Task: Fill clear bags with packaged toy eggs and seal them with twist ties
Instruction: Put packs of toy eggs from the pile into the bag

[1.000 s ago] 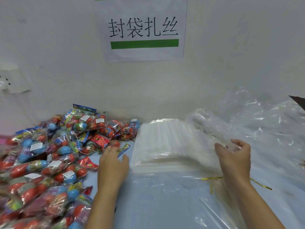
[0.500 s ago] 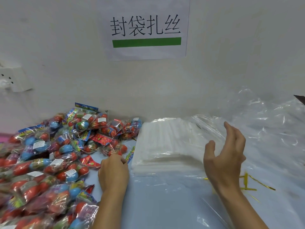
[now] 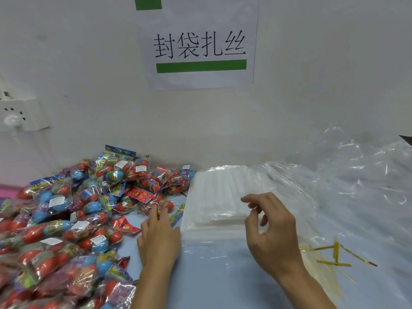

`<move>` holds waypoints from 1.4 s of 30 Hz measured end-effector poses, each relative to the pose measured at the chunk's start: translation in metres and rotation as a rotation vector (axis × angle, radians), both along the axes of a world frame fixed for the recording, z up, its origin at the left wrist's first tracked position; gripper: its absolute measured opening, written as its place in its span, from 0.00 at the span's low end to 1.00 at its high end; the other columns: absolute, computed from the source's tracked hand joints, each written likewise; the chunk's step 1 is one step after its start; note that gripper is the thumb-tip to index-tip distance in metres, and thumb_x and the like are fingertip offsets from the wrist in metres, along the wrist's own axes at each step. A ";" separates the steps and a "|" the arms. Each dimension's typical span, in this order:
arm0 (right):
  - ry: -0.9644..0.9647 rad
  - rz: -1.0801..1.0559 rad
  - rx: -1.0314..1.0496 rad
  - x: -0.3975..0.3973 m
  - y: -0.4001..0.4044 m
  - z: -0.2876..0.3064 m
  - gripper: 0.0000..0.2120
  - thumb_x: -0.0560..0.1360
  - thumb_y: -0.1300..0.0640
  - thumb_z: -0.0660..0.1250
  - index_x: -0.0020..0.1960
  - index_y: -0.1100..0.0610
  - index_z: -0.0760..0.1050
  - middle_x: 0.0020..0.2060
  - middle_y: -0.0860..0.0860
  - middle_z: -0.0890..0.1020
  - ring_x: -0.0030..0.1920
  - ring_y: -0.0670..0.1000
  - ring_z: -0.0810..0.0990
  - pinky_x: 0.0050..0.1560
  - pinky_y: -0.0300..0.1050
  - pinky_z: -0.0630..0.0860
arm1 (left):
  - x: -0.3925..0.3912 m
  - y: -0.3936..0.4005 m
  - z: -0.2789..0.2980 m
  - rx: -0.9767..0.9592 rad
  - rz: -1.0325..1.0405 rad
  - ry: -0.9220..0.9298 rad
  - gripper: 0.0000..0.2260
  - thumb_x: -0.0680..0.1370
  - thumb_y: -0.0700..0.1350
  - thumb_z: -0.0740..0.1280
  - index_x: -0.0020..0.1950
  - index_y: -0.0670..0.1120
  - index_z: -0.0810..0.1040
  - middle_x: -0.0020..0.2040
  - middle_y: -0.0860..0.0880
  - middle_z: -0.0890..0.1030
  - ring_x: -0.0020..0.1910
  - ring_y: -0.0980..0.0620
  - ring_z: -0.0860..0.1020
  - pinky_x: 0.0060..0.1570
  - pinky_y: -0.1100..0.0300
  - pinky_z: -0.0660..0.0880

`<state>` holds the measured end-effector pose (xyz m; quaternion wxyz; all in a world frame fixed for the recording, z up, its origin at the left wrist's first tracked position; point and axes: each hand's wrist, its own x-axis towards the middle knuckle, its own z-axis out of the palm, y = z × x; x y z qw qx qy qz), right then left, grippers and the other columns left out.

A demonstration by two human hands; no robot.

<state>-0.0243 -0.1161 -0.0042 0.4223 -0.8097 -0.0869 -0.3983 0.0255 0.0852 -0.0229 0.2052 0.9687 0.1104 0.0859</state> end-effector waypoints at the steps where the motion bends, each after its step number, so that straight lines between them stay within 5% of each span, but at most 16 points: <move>1: 0.019 0.009 0.007 0.000 0.000 -0.001 0.14 0.72 0.63 0.61 0.51 0.50 0.80 0.44 0.42 0.79 0.48 0.43 0.79 0.44 0.27 0.69 | -0.001 0.000 -0.002 0.032 0.026 0.009 0.21 0.82 0.48 0.62 0.75 0.51 0.64 0.78 0.50 0.58 0.71 0.45 0.64 0.66 0.50 0.67; 7: 0.064 0.034 0.038 0.000 -0.001 -0.002 0.14 0.71 0.61 0.61 0.49 0.47 0.80 0.44 0.40 0.80 0.48 0.43 0.80 0.40 0.28 0.70 | -0.006 0.002 0.001 -0.072 0.198 -0.111 0.07 0.80 0.36 0.59 0.51 0.42 0.77 0.62 0.44 0.67 0.51 0.43 0.72 0.46 0.50 0.75; 12: 0.090 0.036 0.037 0.000 0.000 -0.002 0.13 0.72 0.61 0.62 0.48 0.47 0.80 0.41 0.39 0.80 0.46 0.44 0.80 0.38 0.29 0.71 | -0.004 0.001 0.012 -0.083 0.301 -0.248 0.13 0.81 0.41 0.59 0.58 0.33 0.75 0.62 0.35 0.71 0.57 0.38 0.70 0.48 0.48 0.73; 15: 0.103 0.049 0.059 0.000 0.002 -0.002 0.11 0.72 0.61 0.62 0.45 0.48 0.81 0.38 0.40 0.81 0.41 0.45 0.80 0.36 0.30 0.71 | -0.005 -0.002 0.024 -0.155 0.334 -0.486 0.14 0.81 0.43 0.57 0.56 0.33 0.73 0.53 0.35 0.75 0.50 0.38 0.73 0.42 0.47 0.72; 19: 0.253 0.133 0.135 -0.001 0.005 -0.002 0.18 0.76 0.67 0.65 0.39 0.45 0.82 0.33 0.41 0.83 0.33 0.48 0.80 0.33 0.34 0.73 | -0.007 -0.016 0.038 -0.365 0.232 -0.711 0.06 0.83 0.41 0.56 0.48 0.43 0.68 0.42 0.43 0.73 0.35 0.53 0.69 0.30 0.62 0.62; 24: 0.483 0.352 0.439 -0.003 0.019 0.005 0.11 0.82 0.58 0.62 0.51 0.53 0.84 0.40 0.49 0.87 0.42 0.48 0.86 0.41 0.41 0.80 | -0.025 -0.049 0.055 -0.372 -0.230 -0.936 0.07 0.82 0.41 0.58 0.47 0.43 0.72 0.42 0.49 0.73 0.41 0.65 0.73 0.39 0.73 0.69; 28: 0.597 0.617 1.054 -0.001 0.017 0.012 0.23 0.78 0.43 0.59 0.56 0.59 0.82 0.47 0.57 0.87 0.45 0.53 0.86 0.39 0.46 0.81 | -0.037 -0.077 0.050 -0.292 -0.536 -0.826 0.07 0.80 0.46 0.60 0.47 0.47 0.76 0.42 0.53 0.76 0.40 0.54 0.76 0.39 0.55 0.76; 30: 0.547 0.643 1.268 0.000 0.011 0.013 0.23 0.73 0.45 0.64 0.57 0.63 0.80 0.47 0.62 0.85 0.45 0.56 0.86 0.37 0.47 0.82 | -0.039 -0.080 0.046 -0.372 -0.620 -0.713 0.05 0.79 0.47 0.63 0.47 0.49 0.77 0.41 0.56 0.79 0.40 0.56 0.78 0.40 0.56 0.77; 33: 0.522 0.468 1.147 0.004 0.006 0.010 0.11 0.77 0.61 0.68 0.58 0.61 0.79 0.45 0.62 0.85 0.45 0.58 0.85 0.42 0.50 0.82 | -0.036 -0.077 0.043 -0.698 -0.662 -0.524 0.07 0.78 0.49 0.64 0.44 0.50 0.79 0.38 0.56 0.82 0.38 0.56 0.82 0.38 0.61 0.79; 36: 0.519 0.266 0.978 0.009 0.003 0.004 0.16 0.77 0.70 0.67 0.63 0.58 0.78 0.54 0.59 0.84 0.50 0.57 0.84 0.48 0.50 0.80 | -0.027 -0.071 0.040 -0.872 -0.505 -0.509 0.08 0.80 0.43 0.66 0.42 0.49 0.80 0.37 0.53 0.83 0.39 0.53 0.82 0.36 0.55 0.80; 38: 0.489 0.309 0.955 0.010 0.000 0.003 0.18 0.76 0.72 0.66 0.61 0.57 0.79 0.56 0.59 0.84 0.55 0.58 0.84 0.55 0.55 0.80 | -0.020 -0.064 0.035 -0.845 -0.361 -0.477 0.04 0.80 0.45 0.67 0.46 0.52 0.79 0.42 0.56 0.82 0.42 0.57 0.80 0.38 0.63 0.78; 42: 0.485 0.460 0.903 0.008 0.003 -0.002 0.24 0.76 0.75 0.66 0.64 0.53 0.78 0.58 0.55 0.85 0.58 0.59 0.84 0.58 0.62 0.80 | -0.016 -0.054 0.028 -1.019 -0.398 0.012 0.12 0.79 0.56 0.65 0.57 0.51 0.79 0.48 0.49 0.83 0.38 0.55 0.82 0.29 0.61 0.76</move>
